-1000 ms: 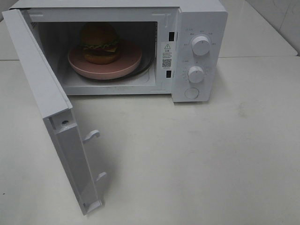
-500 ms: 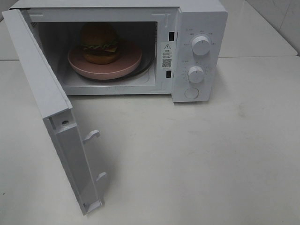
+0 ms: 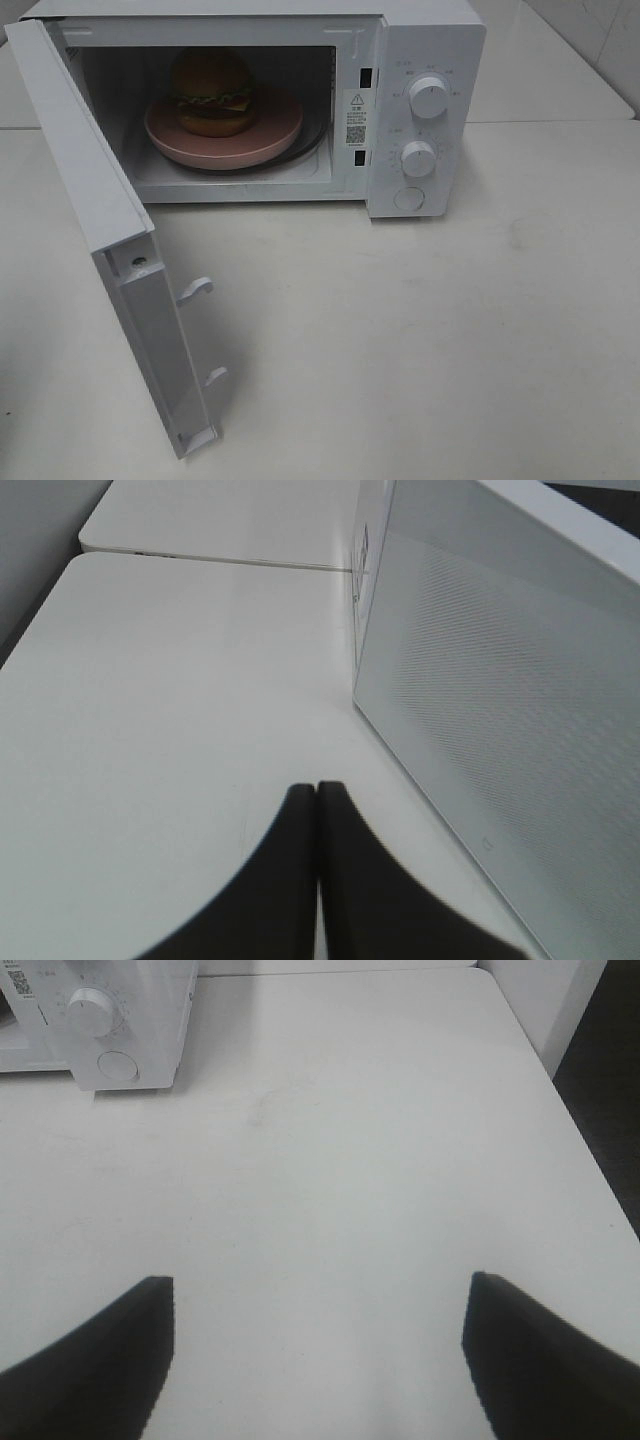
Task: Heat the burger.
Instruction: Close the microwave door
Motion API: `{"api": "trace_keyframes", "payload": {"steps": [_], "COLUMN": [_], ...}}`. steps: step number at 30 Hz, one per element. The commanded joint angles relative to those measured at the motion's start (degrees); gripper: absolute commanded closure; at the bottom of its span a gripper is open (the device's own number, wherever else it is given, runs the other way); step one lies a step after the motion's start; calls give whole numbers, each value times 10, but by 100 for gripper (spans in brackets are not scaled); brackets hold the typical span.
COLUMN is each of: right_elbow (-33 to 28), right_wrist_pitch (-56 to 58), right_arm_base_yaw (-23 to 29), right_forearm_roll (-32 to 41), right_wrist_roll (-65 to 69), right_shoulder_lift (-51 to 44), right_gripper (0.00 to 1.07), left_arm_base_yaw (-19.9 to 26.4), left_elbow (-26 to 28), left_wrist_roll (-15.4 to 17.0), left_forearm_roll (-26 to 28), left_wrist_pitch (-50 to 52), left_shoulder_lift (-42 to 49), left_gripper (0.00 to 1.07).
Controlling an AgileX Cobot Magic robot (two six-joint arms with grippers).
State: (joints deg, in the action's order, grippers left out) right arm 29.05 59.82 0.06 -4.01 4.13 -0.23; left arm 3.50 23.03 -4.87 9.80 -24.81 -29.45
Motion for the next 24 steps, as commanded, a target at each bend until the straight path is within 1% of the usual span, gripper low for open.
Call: {"api": "trace_keyframes", "payload": {"steps": [1, 3, 4, 5, 6, 7, 8, 9, 10, 11, 12, 13, 14, 17, 18, 19, 20, 21, 22, 23, 24], "right_elbow": [1, 1, 1, 1, 1, 1, 1, 1, 1, 1, 1, 1, 1, 1, 1, 1, 1, 1, 1, 1, 1], "right_wrist_pitch": [-4, -4, -4, -4, -4, -4, -4, -4, -4, -4, -4, -4, -4, -4, -4, -4, -4, -4, -4, -4, -4], "right_arm_base_yaw": [2, 2, 2, 2, 2, 2, 2, 2, 2, 2, 2, 2, 2, 2, 2, 2, 2, 2, 2, 2, 2], "right_forearm_roll": [1, 1, 1, 1, 1, 1, 1, 1, 1, 1, 1, 1, 1, 1, 1, 1, 1, 1, 1, 1, 1], "right_wrist_roll": [-6, -6, -6, -6, -6, -6, -6, -6, -6, -6, -6, -6, -6, -6, -6, -6, -6, -6, -6, -6, -6], "right_shoulder_lift": [-16, -16, -16, -16, -16, -16, -16, -16, -16, -16, -16, -16, -16, -16, -16, -16, -16, -16, -16, -16, -16], "right_gripper": [31, 31, 31, 31, 31, 31, 31, 31, 31, 31, 31, 31, 31, 31, 31, 31, 31, 31, 31, 31, 31], "left_arm_base_yaw": [-1, -1, -1, -1, -1, -1, -1, -1, -1, -1, -1, -1, -1, -1, -1, -1, -1, -1, -1, -1, -1], "left_elbow": [-13, -32, -32, -46, -54, -54, -73, -73, -93, -101, -101, -121, -135, -140, -142, -142, -142, -142, -142, -142, -141], "left_wrist_roll": [-9, -25, -25, -30, -30, -30, -30, -30, -30, -30, -30, -25, -10, -2, 18, 33, 33, 63, 77, 77, 100], "left_forearm_roll": [0, 1, 1, 1, 0, 0, -2, -2, -13, -19, -19, -43, -77, -92, -135, -153, -153, -191, -212, -212, -254], "left_wrist_pitch": [64, 143, 143, 201, 228, 228, 295, 295, 367, 398, 398, 462, 513, 537, 571, 587, 587, 610, 622, 622, 651], "left_shoulder_lift": [-30, -74, -74, -98, -108, -108, -132, -132, -156, -166, -166, -192, -219, -233, -270, -289, -289, -323, -340, -340, -369], "left_gripper": [107, 107, 107, 107, 107, 107, 107, 107, 107, 107, 107, 107, 107, 107, 107, 107, 107, 107, 107, 107, 107]}}
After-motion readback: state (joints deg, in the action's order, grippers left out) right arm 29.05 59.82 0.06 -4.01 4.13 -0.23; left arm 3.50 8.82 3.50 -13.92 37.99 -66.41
